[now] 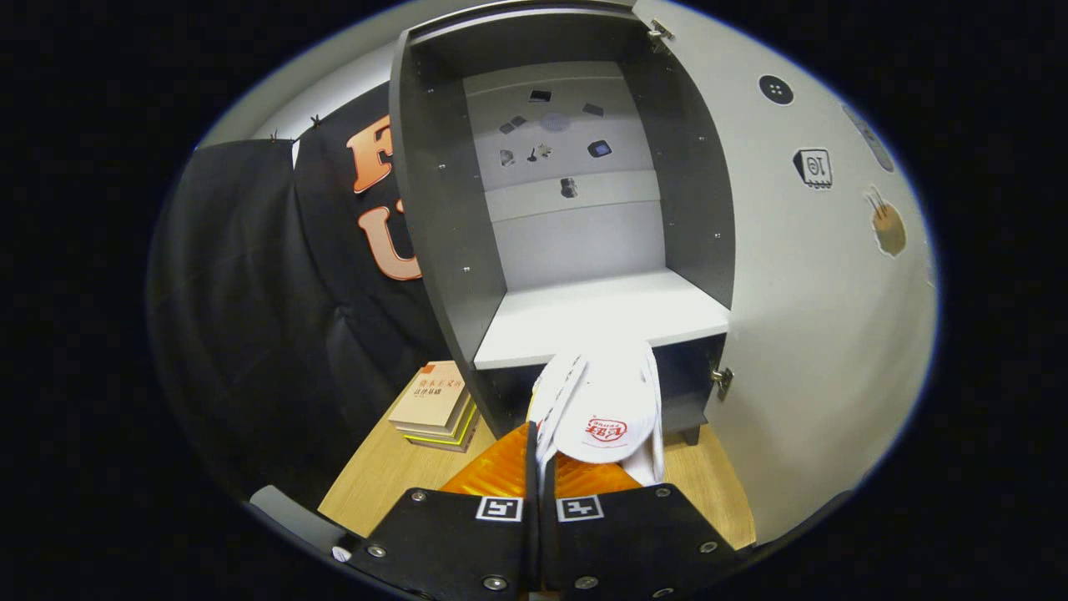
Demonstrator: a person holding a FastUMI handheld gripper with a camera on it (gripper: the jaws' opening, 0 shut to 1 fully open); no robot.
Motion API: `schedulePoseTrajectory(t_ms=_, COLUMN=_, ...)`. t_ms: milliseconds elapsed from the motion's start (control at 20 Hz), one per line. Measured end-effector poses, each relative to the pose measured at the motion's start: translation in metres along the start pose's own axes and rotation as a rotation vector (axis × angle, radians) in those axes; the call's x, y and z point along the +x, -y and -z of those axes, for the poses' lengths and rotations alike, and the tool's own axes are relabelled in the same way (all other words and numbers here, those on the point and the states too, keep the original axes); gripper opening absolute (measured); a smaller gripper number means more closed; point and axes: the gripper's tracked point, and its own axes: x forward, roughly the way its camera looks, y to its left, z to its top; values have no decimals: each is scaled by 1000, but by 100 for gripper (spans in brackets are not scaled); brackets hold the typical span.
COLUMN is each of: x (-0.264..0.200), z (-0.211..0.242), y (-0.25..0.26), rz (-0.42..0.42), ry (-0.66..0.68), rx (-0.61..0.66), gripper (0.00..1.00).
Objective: Open the shoe cabinet door, grab the shoes and put them into the shoe cabinet, then close the shoe cabinet door.
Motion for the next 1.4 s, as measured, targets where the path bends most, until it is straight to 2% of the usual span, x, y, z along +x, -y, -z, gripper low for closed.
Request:
schedulePoseTrajectory(t_ms=750, x=162, z=-79, y=36, rz=-51, ry=-34, rx=38, gripper=1)
schedulePoseTrajectory(t_ms=1400, x=250, z=-113, y=44, rz=-92, ry=-58, rx=-6, gripper=1)
